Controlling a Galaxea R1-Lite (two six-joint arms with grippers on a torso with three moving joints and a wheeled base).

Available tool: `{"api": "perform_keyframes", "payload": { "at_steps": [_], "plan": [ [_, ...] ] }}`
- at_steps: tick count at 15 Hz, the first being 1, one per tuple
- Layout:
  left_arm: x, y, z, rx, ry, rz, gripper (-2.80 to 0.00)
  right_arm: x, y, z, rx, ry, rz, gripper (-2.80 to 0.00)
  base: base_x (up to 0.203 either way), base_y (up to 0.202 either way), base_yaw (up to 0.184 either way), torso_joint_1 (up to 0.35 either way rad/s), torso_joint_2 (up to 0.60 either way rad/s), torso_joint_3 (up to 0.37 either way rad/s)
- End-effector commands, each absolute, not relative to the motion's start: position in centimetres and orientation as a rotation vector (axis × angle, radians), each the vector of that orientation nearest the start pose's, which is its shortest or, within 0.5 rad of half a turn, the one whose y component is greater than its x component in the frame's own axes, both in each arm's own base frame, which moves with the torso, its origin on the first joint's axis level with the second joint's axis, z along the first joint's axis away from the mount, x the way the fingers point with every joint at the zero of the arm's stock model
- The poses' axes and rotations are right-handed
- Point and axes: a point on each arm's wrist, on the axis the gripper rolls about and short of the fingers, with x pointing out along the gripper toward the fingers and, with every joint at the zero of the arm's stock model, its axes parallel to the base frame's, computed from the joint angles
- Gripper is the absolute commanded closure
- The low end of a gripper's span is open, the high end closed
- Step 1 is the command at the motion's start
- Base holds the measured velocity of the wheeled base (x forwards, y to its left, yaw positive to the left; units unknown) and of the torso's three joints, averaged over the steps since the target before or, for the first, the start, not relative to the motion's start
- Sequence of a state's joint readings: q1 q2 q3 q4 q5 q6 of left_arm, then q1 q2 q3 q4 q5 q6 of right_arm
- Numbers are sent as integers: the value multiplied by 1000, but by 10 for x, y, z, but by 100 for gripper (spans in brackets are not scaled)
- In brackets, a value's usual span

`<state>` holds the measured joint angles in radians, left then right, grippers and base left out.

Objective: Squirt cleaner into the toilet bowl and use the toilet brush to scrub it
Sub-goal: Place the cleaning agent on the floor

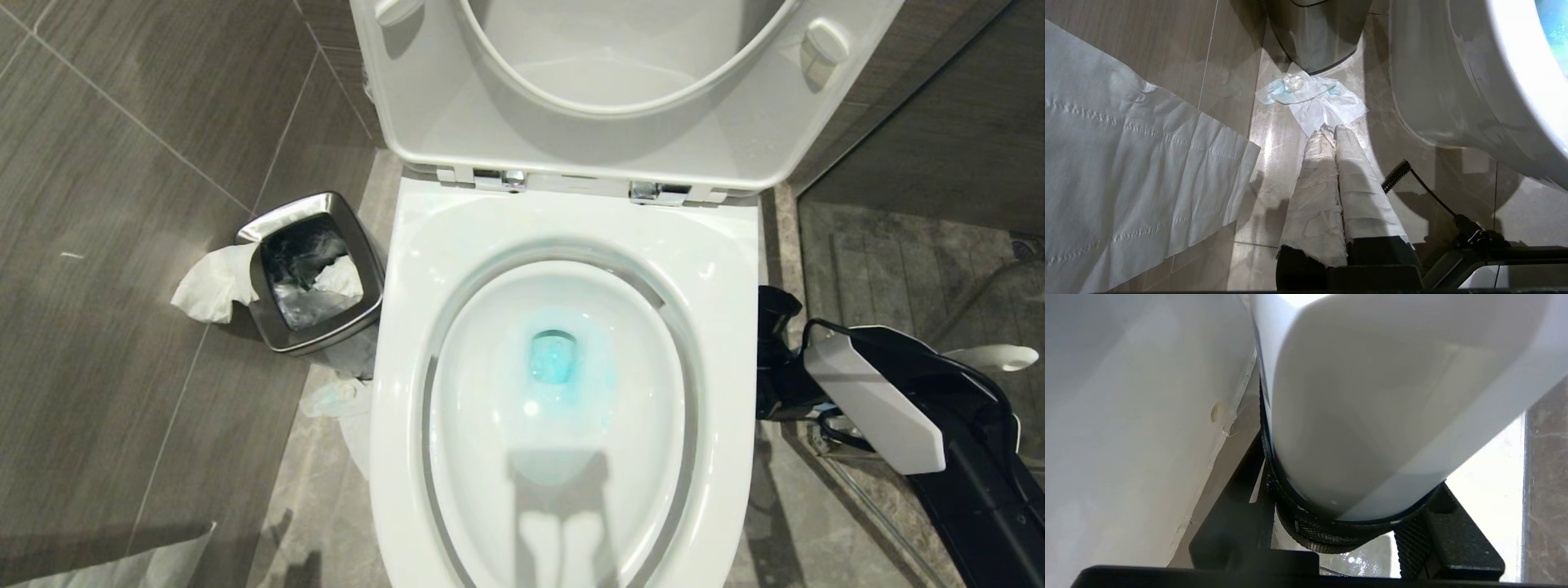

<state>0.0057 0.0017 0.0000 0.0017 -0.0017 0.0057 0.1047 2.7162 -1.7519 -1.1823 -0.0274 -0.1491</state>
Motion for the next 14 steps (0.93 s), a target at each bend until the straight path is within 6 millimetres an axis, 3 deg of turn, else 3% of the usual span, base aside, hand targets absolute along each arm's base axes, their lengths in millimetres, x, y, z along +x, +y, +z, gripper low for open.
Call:
{"api": "perform_keyframes", "payload": {
  "at_steps": [1, 14],
  "plan": [
    [-23, 0, 75, 6, 5, 5, 0, 532, 56, 45, -135, -228, 61, 0, 0, 0, 0, 0, 0, 0],
    [-22, 0, 75, 6, 6, 5, 0, 535, 56, 39, -135, -233, 62, 0, 0, 0, 0, 0, 0, 0]
  ]
}}
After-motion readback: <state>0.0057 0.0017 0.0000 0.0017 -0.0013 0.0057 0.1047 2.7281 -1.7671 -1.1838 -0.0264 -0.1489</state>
